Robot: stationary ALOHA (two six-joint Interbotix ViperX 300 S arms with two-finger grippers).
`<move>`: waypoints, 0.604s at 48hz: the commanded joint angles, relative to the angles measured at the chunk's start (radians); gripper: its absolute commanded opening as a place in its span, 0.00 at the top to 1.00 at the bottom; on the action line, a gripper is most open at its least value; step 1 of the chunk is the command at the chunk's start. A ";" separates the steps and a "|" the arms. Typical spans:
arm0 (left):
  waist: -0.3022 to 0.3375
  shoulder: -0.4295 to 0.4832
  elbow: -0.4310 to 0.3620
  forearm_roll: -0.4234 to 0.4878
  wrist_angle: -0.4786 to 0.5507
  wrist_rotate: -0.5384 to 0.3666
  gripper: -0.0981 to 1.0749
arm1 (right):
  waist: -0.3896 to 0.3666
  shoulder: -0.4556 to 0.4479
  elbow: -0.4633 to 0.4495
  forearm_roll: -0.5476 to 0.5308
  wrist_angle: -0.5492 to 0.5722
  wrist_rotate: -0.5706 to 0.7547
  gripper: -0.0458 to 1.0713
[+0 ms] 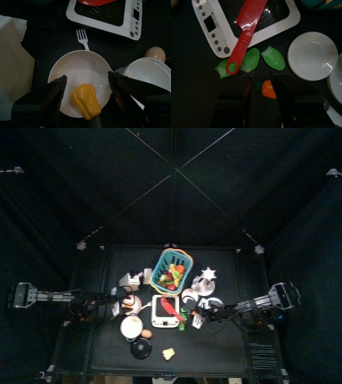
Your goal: Place squash half into pan
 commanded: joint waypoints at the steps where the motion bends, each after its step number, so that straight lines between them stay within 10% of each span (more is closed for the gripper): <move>1: 0.003 0.002 -0.020 -0.002 -0.005 0.002 0.07 | -0.005 -0.014 -0.014 0.000 -0.005 -0.002 0.33; 29: 0.003 0.002 -0.032 -0.008 -0.008 0.002 0.07 | -0.018 -0.015 -0.017 -0.006 -0.005 -0.006 0.33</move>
